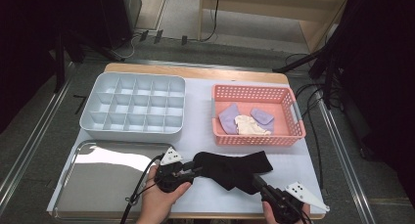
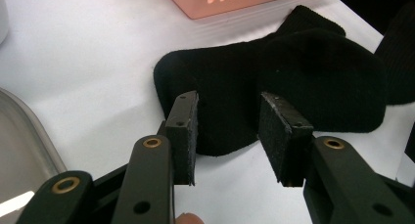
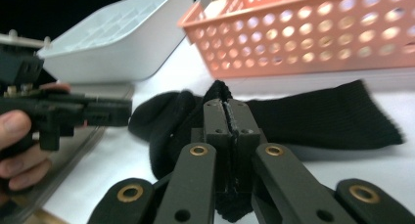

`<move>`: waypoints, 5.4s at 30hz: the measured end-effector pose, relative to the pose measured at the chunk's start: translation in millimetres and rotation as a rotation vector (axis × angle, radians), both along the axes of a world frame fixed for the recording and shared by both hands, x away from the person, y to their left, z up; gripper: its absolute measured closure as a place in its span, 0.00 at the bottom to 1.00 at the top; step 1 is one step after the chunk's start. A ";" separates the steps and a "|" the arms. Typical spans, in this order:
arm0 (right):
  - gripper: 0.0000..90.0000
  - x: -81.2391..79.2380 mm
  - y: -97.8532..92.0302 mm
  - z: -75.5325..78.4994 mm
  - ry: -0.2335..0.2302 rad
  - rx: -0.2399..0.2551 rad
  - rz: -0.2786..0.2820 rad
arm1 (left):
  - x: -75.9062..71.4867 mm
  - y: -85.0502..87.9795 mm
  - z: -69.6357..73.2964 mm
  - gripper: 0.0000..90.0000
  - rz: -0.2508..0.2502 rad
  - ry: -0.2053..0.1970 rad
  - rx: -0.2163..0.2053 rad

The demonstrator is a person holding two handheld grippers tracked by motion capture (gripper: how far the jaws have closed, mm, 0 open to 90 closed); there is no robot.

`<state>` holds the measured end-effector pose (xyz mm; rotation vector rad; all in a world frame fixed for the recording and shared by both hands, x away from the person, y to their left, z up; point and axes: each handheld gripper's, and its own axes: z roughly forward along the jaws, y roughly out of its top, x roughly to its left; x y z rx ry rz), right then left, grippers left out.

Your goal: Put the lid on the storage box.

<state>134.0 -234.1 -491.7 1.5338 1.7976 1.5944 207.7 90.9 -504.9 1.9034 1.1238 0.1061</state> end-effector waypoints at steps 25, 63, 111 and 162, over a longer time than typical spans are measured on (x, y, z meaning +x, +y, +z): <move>0.98 16.6 -13.5 2.5 0.003 0.004 -0.058 | -6.4 -6.7 2.1 0.64 -0.054 -0.002 -0.049; 0.98 8.0 -21.3 3.8 -0.004 -0.006 -0.090 | -9.2 -2.4 12.6 0.99 -0.269 -0.003 -0.050; 0.73 5.3 -20.9 -28.5 0.147 -0.172 -0.184 | -13.8 34.1 -3.9 0.58 -0.013 0.053 -0.032; 0.96 55.3 -32.0 -38.6 0.182 -0.225 -0.130 | 16.1 0.3 -7.7 0.99 -0.020 0.071 0.084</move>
